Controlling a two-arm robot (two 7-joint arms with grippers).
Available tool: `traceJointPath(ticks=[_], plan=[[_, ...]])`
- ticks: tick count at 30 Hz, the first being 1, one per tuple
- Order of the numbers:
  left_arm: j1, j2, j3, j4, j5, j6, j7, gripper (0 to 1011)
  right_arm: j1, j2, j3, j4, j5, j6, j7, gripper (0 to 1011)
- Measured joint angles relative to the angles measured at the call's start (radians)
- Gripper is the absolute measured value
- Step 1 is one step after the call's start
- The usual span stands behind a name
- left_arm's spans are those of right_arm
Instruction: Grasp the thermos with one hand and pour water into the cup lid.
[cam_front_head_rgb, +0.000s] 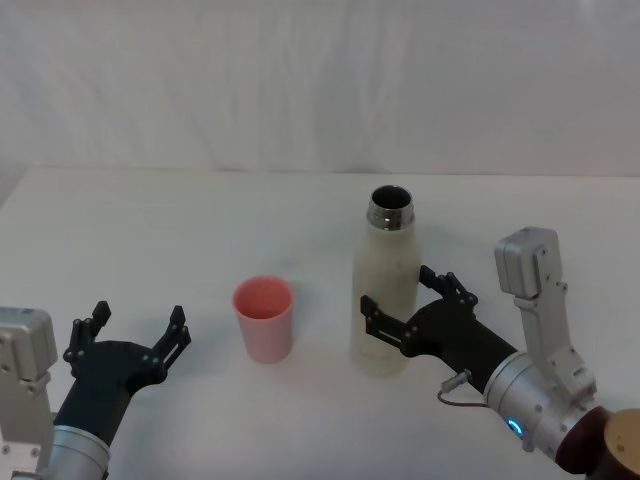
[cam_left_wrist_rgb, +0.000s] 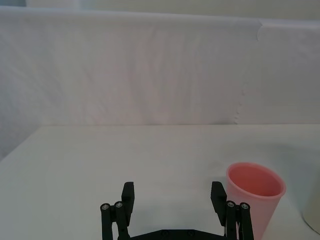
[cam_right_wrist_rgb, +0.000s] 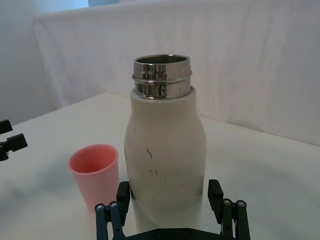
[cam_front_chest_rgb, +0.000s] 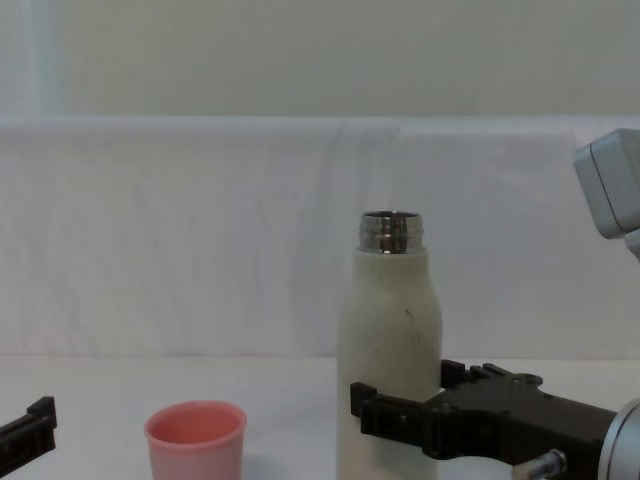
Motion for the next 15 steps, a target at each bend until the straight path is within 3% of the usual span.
traceJointPath(ticks=[15], plan=[[0.0,0.0,0.0,0.0,0.0,0.0,0.0,1001,0.012,-0.014,-0.002,0.018,-0.01,0.005,-0.007,1003]])
